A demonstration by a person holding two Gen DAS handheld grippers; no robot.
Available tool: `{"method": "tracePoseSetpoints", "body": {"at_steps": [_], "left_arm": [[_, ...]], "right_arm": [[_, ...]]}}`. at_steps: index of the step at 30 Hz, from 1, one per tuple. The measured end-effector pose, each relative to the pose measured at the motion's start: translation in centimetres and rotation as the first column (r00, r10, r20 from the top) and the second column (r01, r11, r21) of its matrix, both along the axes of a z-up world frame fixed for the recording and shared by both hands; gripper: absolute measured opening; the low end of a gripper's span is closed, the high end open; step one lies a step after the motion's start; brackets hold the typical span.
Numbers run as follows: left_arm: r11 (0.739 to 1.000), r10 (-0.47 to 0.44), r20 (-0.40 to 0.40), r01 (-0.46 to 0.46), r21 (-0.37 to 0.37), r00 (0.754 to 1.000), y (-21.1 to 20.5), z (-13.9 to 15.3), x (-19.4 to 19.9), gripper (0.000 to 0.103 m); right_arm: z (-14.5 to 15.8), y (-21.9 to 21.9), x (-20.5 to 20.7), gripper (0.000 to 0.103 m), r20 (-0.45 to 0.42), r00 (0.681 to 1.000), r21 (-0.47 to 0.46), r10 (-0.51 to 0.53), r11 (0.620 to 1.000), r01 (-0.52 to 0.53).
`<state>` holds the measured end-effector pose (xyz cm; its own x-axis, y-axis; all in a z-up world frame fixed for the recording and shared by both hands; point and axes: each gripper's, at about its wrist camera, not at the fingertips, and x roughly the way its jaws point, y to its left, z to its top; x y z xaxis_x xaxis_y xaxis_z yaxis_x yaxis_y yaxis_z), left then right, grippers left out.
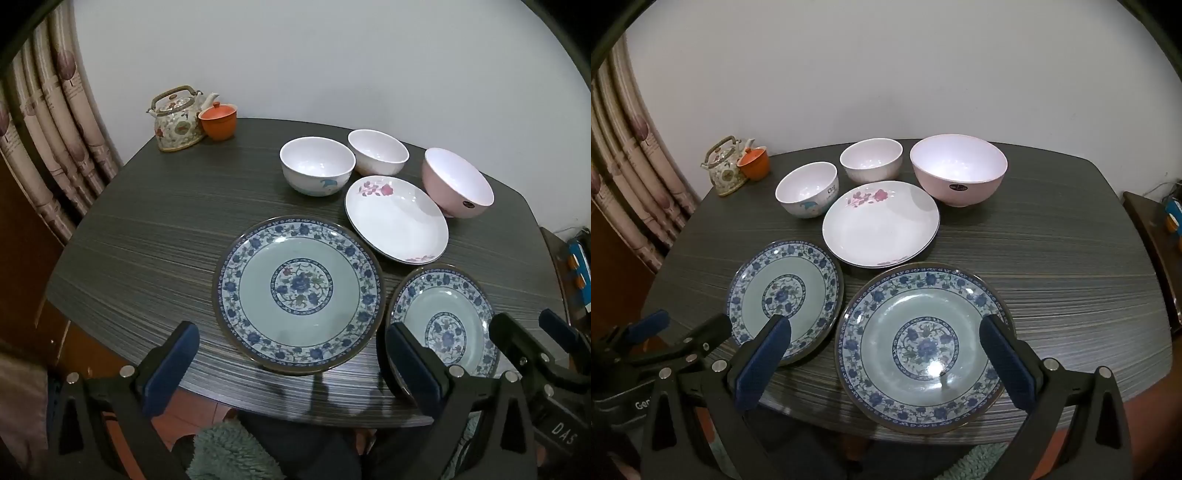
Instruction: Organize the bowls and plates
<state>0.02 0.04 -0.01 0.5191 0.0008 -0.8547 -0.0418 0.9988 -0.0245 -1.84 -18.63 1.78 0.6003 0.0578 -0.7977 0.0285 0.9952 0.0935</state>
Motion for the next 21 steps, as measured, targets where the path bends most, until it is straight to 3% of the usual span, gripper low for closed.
{"method": "tracePoseSetpoints", "body": {"at_steps": [21], "left_arm": [[1.0, 0.021, -0.006, -0.021, 0.015, 1.0, 0.44, -0.52, 0.11, 0.103]], "right_arm": [[-0.37, -0.12, 0.13, 0.101, -0.008, 1.0, 0.004, -0.001, 1.0, 0.001]]}}
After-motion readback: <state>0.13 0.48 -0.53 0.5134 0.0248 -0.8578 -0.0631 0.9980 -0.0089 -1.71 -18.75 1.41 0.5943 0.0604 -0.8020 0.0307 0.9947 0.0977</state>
